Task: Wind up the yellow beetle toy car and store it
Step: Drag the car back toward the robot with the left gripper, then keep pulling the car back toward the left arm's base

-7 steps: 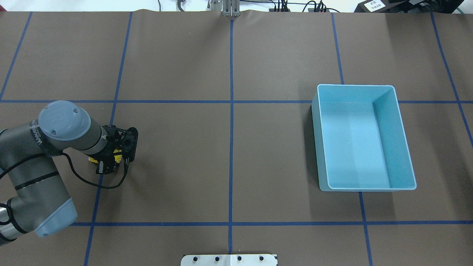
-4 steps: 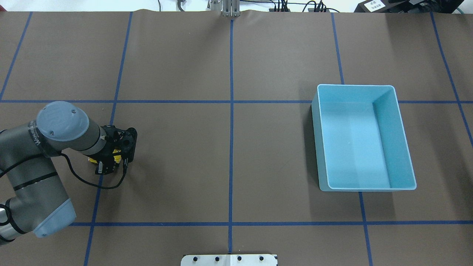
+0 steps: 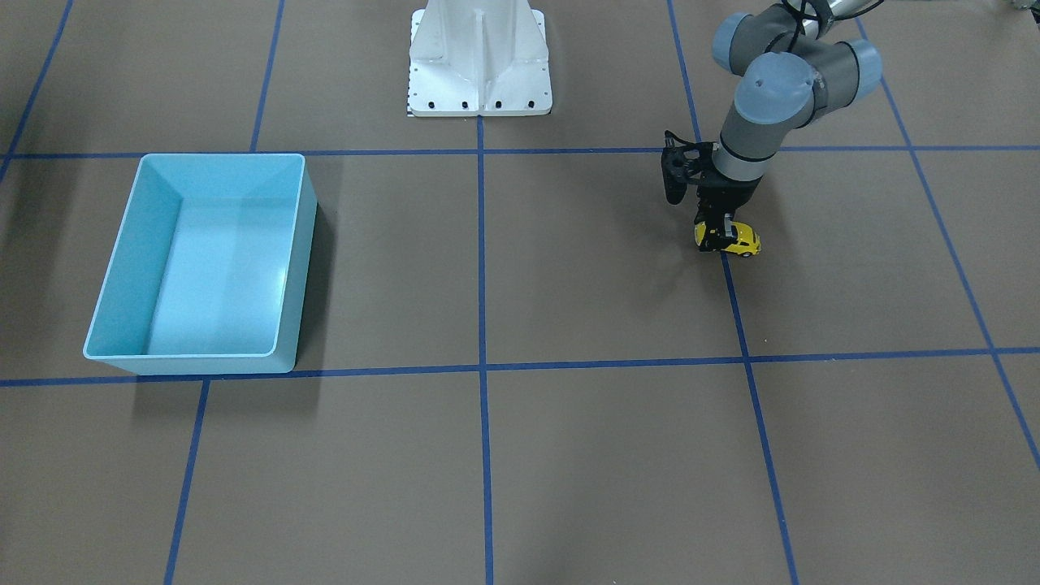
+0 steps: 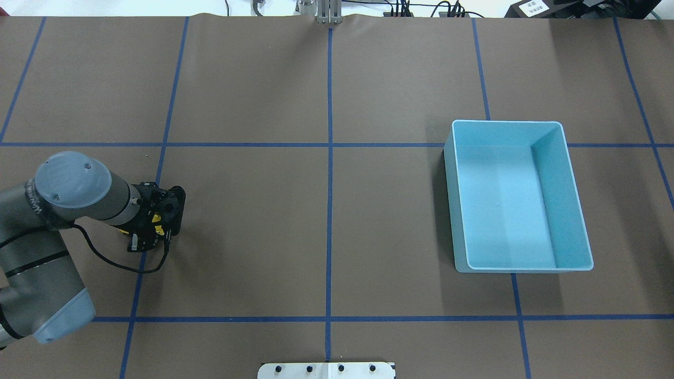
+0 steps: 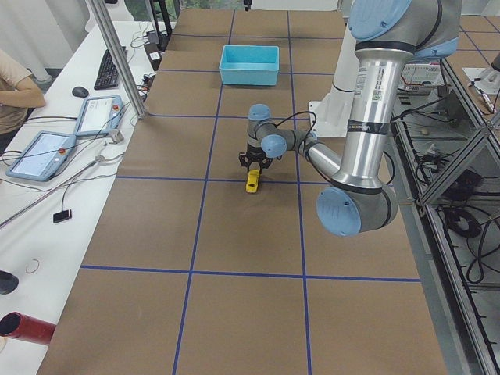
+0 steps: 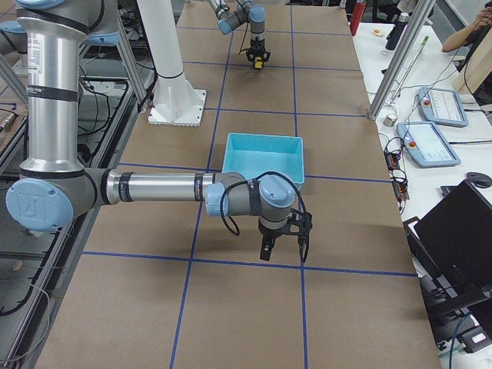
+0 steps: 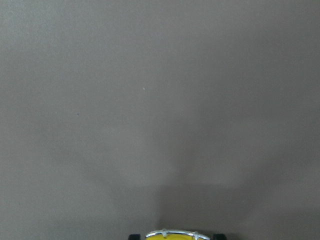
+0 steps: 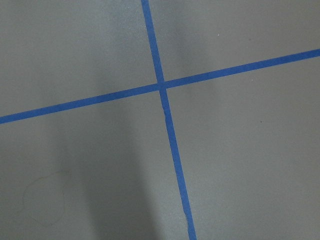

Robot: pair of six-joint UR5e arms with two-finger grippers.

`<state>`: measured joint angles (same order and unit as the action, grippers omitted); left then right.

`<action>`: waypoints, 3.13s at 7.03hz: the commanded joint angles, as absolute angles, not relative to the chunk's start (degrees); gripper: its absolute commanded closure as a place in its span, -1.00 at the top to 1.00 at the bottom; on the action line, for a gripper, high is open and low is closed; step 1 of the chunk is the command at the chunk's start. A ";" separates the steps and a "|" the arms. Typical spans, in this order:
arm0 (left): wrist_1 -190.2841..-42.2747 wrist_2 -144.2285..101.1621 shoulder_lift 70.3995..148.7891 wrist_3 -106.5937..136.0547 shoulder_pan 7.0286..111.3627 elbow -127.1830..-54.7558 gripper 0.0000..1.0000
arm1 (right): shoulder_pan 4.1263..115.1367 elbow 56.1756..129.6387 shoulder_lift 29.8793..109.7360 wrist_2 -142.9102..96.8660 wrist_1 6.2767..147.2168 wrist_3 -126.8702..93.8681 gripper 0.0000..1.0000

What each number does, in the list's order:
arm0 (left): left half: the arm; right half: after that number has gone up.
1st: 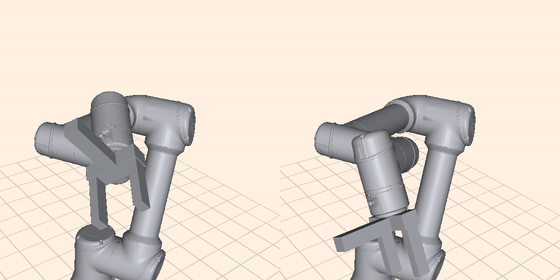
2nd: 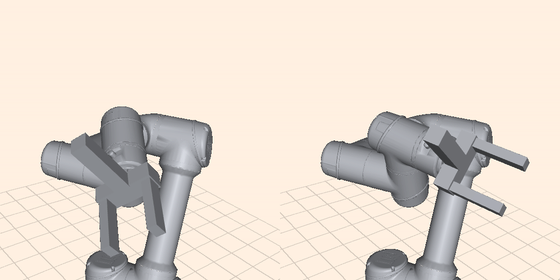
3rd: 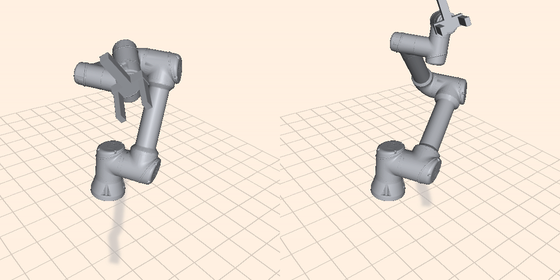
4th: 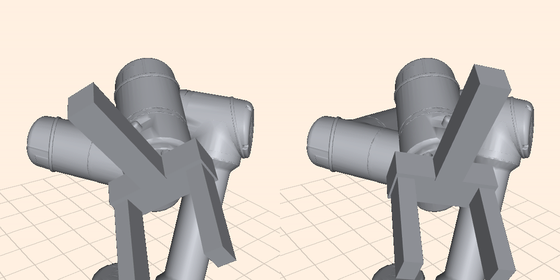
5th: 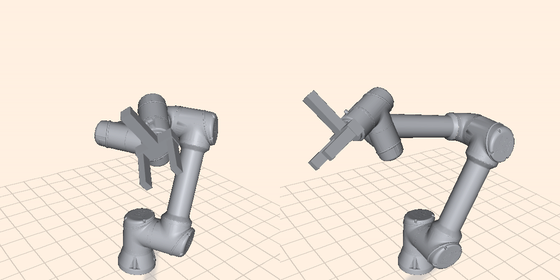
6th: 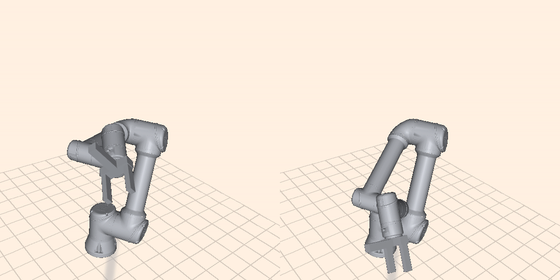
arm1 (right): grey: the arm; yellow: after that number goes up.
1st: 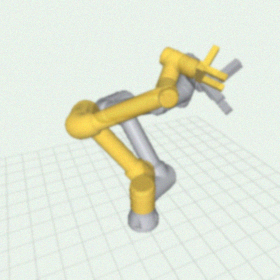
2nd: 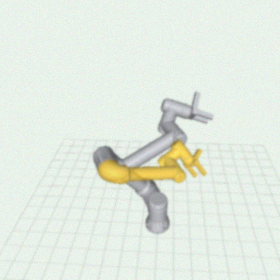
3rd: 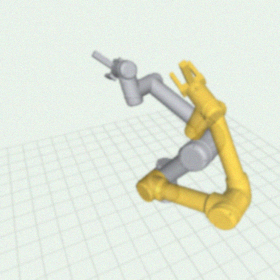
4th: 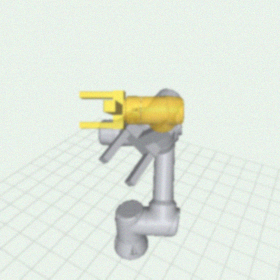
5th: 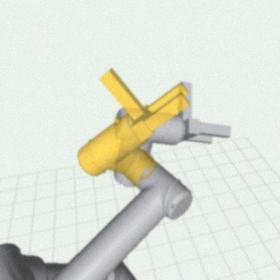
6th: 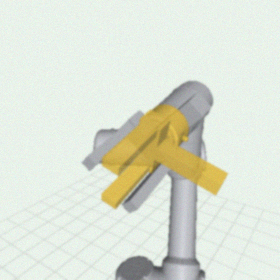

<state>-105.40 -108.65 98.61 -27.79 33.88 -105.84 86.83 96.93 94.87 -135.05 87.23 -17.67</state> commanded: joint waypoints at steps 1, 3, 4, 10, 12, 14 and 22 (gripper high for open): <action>-107.66 -109.33 96.95 -27.77 33.93 -105.91 -0.84 | 86.84 97.12 94.92 -135.09 87.45 -17.67 1.00; -109.58 -109.34 95.81 -27.77 33.93 -105.82 -0.84 | 86.75 96.86 94.92 -135.09 87.36 -17.67 1.00; -110.47 -109.34 95.28 -27.86 33.93 -105.82 -0.84 | 86.49 96.86 94.92 -135.09 87.36 -17.67 1.00; -115.92 -110.74 91.50 -28.04 34.98 -105.82 -0.84 | 85.96 96.85 94.92 -135.09 87.36 -17.67 1.00; -117.85 -111.26 90.27 -28.04 35.07 -105.82 -0.84 | 85.96 96.77 94.92 -135.00 87.36 -17.58 1.00; -120.05 -111.97 89.30 -28.04 35.59 -105.03 -0.84 | 85.96 96.68 94.92 -135.00 87.28 -17.58 1.00; -126.55 -115.49 87.28 -28.21 38.14 -102.31 -0.83 | 84.02 95.54 94.40 -134.65 87.19 -17.67 1.00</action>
